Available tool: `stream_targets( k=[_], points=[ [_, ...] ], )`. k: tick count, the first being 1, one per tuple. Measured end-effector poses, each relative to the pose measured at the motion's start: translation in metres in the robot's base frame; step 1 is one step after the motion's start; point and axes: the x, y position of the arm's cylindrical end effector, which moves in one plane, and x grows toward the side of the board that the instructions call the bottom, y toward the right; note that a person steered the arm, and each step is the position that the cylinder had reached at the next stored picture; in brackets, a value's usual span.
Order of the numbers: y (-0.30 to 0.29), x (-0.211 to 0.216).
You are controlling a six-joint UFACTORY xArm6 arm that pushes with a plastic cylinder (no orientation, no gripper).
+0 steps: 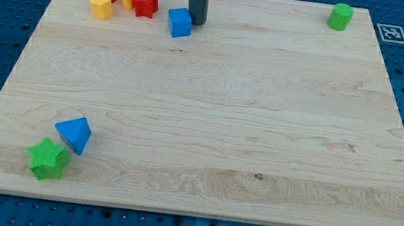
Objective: Push the blue cube vertically down to the yellow hexagon
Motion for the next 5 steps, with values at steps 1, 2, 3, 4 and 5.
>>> stream_targets(
  k=[1, 2, 3, 4, 5],
  points=[
    [-0.016, -0.003],
    [-0.037, 0.008],
    [-0.050, 0.037],
    [-0.063, 0.071],
    [-0.087, 0.098]
  ],
)
